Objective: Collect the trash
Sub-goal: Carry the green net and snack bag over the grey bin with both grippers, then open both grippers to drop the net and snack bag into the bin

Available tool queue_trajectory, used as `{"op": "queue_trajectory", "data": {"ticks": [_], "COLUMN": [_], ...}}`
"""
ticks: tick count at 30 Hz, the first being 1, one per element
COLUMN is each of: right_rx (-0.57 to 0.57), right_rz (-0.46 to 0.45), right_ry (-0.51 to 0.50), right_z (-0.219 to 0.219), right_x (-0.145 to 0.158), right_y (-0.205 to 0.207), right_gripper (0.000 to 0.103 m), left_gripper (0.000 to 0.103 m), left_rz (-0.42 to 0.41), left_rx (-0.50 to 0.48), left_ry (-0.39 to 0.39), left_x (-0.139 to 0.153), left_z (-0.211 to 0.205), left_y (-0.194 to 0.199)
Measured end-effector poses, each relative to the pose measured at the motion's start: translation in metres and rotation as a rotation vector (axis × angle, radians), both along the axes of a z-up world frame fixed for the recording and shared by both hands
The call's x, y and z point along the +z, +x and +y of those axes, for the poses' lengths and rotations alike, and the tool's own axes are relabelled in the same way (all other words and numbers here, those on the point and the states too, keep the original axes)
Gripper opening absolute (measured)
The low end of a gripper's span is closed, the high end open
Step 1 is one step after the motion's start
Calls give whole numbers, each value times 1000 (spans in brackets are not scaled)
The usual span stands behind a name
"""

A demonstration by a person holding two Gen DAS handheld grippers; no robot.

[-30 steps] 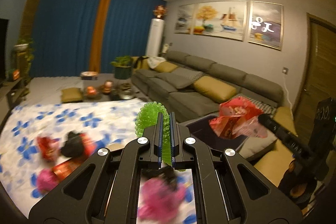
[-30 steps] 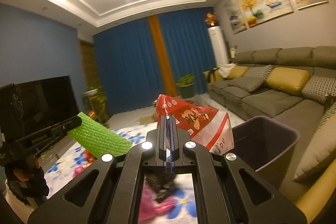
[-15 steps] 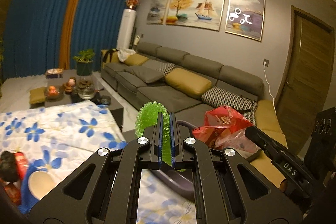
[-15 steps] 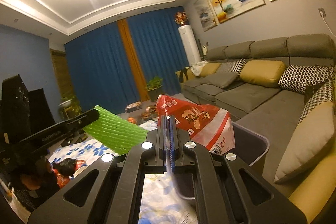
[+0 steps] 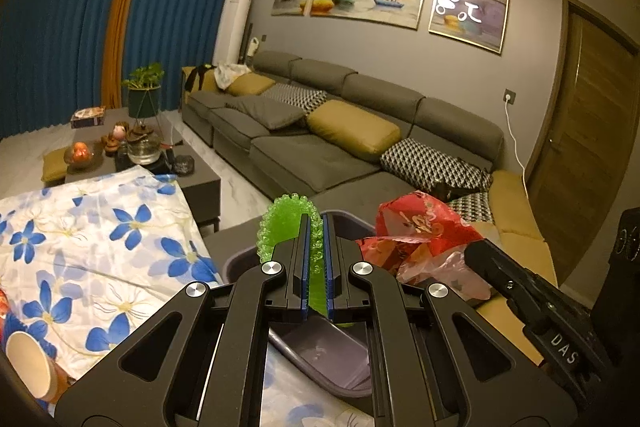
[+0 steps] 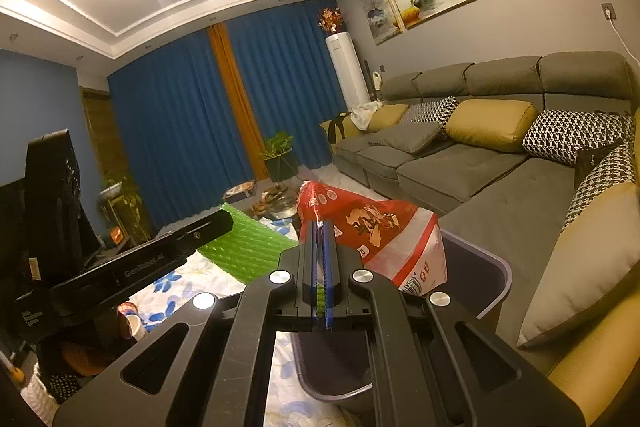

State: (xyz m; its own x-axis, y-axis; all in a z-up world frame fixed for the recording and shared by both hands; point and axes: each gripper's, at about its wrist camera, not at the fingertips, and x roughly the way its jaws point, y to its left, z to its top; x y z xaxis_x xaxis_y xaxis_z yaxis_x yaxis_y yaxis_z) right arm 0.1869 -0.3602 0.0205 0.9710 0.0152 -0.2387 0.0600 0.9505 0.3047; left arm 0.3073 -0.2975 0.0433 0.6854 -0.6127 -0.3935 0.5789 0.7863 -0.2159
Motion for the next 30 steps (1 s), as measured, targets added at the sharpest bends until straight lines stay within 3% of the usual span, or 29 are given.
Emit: {"op": "queue_trajectory", "data": {"ticks": [16, 19, 20, 21, 25, 30], "right_rx": [-21, -22, -24, -25, -40, -62], "right_rz": [45, 48, 50, 52, 45, 32], "right_ry": [31, 44, 47, 48, 47, 8], "right_z": [-10, -19, -20, -21, -24, -18], "right_x": [-12, -12, -12, -13, -13, -9], "right_y": [17, 20, 20, 21, 21, 15], "right_gripper": [6, 8, 8, 12, 43, 52], "left_gripper": [7, 34, 55, 67, 75, 87], "left_rz": [96, 112, 116, 119, 106, 77], "left_rx": [-38, -38, -37, -28, 18, 78], "left_ry": [26, 29, 20, 3, -14, -9], "left_x": [-27, -30, -31, -30, -26, -17], "left_z": [-26, -25, -24, -20, -6, 16], "left_y": [29, 32, 32, 31, 29, 19]}}
